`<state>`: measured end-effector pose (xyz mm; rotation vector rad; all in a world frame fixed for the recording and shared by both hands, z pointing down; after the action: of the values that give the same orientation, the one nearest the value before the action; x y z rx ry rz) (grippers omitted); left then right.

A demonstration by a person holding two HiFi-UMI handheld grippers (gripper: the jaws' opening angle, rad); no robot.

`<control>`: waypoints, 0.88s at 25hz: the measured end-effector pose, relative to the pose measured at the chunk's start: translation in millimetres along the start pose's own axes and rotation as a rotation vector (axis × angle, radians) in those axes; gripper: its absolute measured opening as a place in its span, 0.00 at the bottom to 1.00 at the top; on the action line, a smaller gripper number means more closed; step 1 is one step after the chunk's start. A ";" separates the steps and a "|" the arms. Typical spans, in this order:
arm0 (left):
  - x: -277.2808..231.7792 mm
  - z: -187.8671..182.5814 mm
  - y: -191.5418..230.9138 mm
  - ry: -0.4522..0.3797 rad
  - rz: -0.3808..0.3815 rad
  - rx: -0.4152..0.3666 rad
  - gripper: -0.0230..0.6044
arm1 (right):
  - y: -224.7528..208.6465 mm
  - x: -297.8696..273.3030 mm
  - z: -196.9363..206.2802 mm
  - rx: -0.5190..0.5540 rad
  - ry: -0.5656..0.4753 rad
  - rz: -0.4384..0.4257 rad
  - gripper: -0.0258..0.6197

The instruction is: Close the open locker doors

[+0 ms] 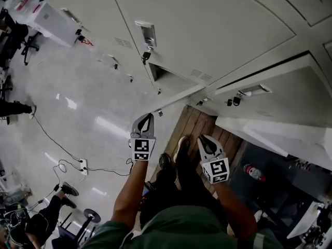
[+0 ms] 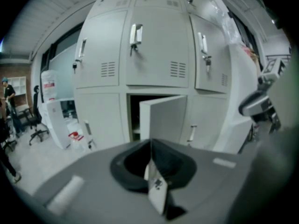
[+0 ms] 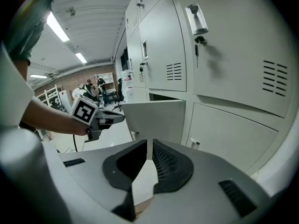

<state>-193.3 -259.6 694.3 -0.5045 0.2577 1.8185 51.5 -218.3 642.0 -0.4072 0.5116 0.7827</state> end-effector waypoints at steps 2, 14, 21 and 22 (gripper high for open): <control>-9.6 -4.4 11.8 0.002 -0.028 -0.015 0.05 | 3.5 -9.1 -5.0 0.028 0.009 -0.052 0.09; -92.6 -50.3 44.9 -0.068 0.003 -0.119 0.04 | -10.0 -65.6 -21.4 0.114 0.003 -0.165 0.09; -141.5 -67.9 65.2 -0.110 0.092 -0.148 0.04 | -12.8 -87.3 -37.7 0.078 -0.034 -0.044 0.09; -147.2 -72.5 66.9 -0.118 0.107 -0.152 0.04 | -11.8 -88.7 -38.3 0.068 -0.032 -0.026 0.09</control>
<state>-207.2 -436.3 693.4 -0.4947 0.0676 1.9742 -3.7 -295.4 663.9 -0.3370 0.5010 0.7440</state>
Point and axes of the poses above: the fingertips, and each gripper's own axes: x backward along the fingers, y to its left, z out of its underside, the point moved 4 cm from there along x, backward along the fingers, and after that the axes turned 5 degrees about -x, right-handed, at the moved point
